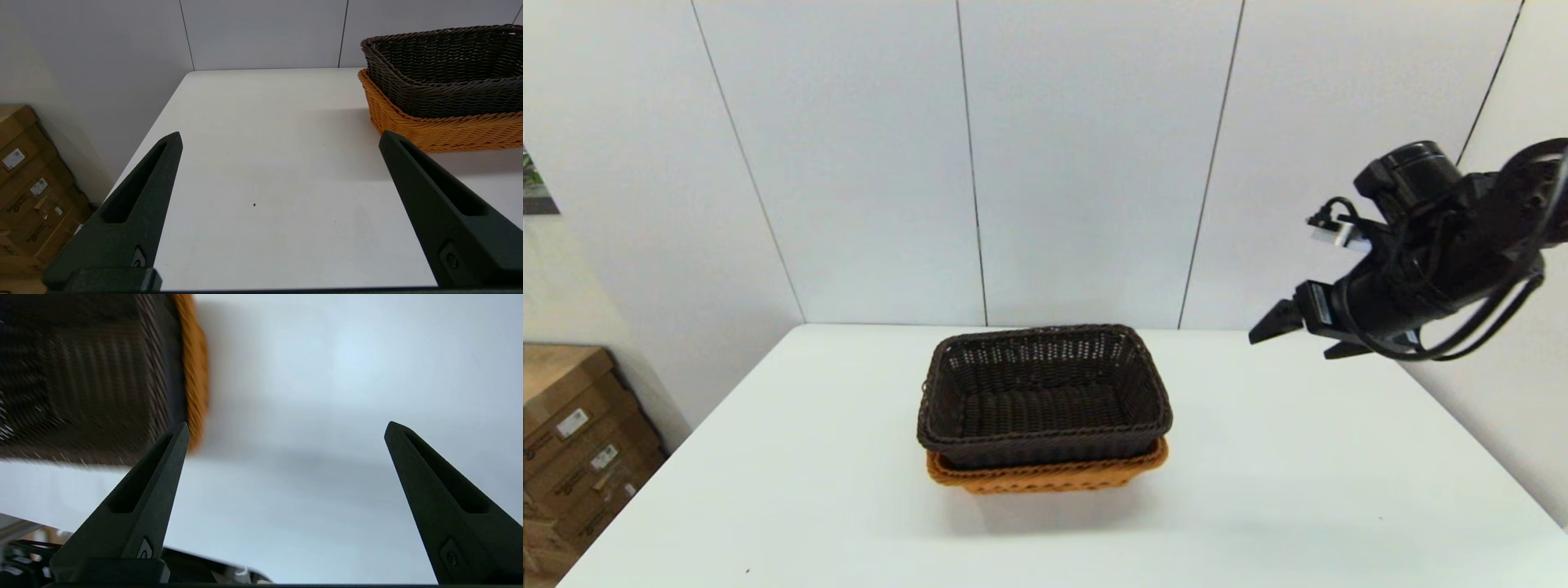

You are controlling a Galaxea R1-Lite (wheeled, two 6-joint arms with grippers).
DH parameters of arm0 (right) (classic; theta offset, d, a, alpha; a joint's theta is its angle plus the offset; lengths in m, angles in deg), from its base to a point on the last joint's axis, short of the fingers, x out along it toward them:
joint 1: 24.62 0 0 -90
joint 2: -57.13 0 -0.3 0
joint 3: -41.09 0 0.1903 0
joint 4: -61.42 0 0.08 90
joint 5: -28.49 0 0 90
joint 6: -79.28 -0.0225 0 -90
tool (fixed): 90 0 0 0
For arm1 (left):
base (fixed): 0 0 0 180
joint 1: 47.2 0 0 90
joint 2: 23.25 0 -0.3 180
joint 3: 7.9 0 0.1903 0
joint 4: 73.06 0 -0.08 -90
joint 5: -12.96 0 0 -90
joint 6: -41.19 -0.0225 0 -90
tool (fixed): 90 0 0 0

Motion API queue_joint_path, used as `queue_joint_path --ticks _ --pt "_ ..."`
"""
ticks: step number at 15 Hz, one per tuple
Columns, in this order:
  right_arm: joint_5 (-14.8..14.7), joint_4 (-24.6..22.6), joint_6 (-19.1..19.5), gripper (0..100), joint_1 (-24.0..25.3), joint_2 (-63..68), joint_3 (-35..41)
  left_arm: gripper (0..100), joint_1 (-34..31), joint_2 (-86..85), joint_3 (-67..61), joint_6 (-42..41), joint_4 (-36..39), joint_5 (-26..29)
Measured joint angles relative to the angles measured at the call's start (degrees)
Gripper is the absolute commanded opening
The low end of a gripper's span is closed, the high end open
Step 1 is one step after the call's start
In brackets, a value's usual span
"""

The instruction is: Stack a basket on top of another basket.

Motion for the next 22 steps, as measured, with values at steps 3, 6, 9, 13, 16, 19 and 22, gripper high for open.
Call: queue_joint_path --ticks 3,6,9,13,16,19,22 --pt "-3.41 -3.83 -0.02 100 -0.77 -11.08 12.7 100 0.0 0.0 0.0 -0.02 0.0 0.0" --pt "-5.12 -6.7 0.0 100 -2.78 -22.13 22.58 100 0.0 0.0 0.0 0.0 0.0 0.0" --pt "-8.96 -11.11 0.17 100 -5.77 -33.27 33.33 100 0.0 0.0 0.0 -0.02 0.0 0.0" --pt "-11.64 -13.75 0.88 100 -9.97 -47.7 44.48 100 0.0 0.0 0.0 -0.02 -0.02 0.0" --pt "-12.06 -13.98 3.58 100 -11.22 -59.37 51.3 100 0.0 0.0 0.0 0.0 0.0 0.0" --pt "-12.71 -14.12 8.41 100 -12.03 -71.14 58.71 100 0.0 0.0 0.0 0.0 0.0 0.0" --pt "-14.62 -15.8 11.43 100 -11.31 -79.52 65.13 100 0.0 0.0 0.0 0.0 0.0 -0.02"
